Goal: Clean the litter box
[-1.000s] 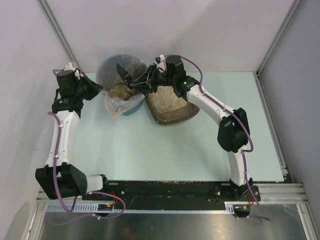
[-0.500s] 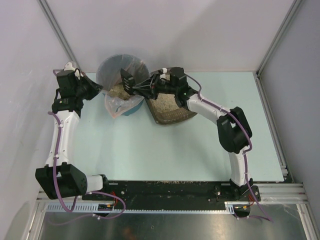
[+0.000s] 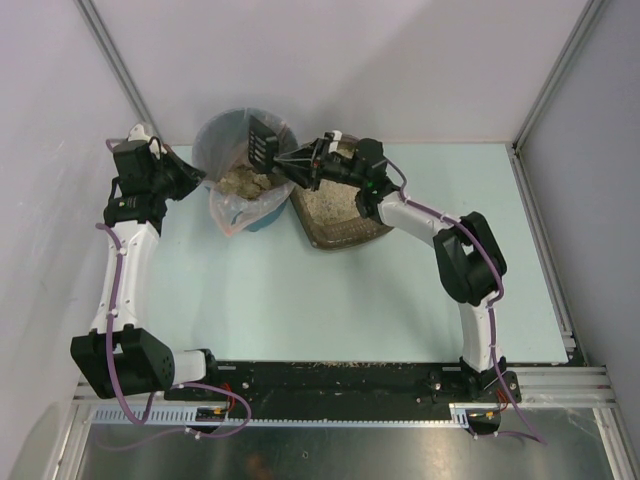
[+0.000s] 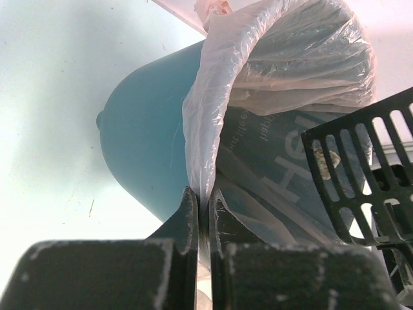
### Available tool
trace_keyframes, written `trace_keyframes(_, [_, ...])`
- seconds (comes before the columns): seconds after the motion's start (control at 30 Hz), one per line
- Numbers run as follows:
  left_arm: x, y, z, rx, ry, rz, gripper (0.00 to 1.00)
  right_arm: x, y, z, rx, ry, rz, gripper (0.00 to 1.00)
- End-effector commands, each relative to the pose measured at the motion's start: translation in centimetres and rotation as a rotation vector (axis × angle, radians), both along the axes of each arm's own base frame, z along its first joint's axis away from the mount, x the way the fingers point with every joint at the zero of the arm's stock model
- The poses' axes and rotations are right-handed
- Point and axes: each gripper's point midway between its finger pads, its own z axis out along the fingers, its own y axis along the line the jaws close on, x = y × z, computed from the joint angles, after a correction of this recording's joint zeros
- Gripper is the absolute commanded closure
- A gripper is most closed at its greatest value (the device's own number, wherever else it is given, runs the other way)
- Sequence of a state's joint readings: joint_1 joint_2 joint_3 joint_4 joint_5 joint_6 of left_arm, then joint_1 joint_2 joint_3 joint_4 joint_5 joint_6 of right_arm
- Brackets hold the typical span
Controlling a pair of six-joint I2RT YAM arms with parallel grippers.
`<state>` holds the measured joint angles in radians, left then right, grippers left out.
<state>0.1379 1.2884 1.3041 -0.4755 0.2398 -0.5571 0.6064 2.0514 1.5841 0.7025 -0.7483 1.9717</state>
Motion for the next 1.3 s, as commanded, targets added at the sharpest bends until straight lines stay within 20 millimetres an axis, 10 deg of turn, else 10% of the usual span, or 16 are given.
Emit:
trace_keyframes(0.0, [-0.5,-1.5,0.3,0.015,-0.008,-0.079,1.0,-1.9,-1.6,5.1,0.122,-0.075,0.021,1.0])
trace_keyframes(0.4, [-0.5,-1.4,0.6,0.017,-0.016,-0.08,1.0,-0.4,-2.6,0.0,0.042,0.04,-0.074,1.0])
trace_keyframes(0.77, [-0.6,-1.4,0.6,0.017,-0.017,-0.076,1.0,-1.0,-2.8,1.6,0.013,-0.092,-0.107,1.0])
trace_keyframes(0.97, [-0.6,-1.4,0.5,0.017,-0.015,-0.078,1.0,-2.5,-0.9,2.8,-0.253,-0.374,-0.059,1.0])
trace_keyframes(1.27, [-0.6,-1.3,0.5,0.024,-0.015,-0.078,1.0,-1.3,-3.2,4.9,-0.552,-0.613,-0.212,1.0])
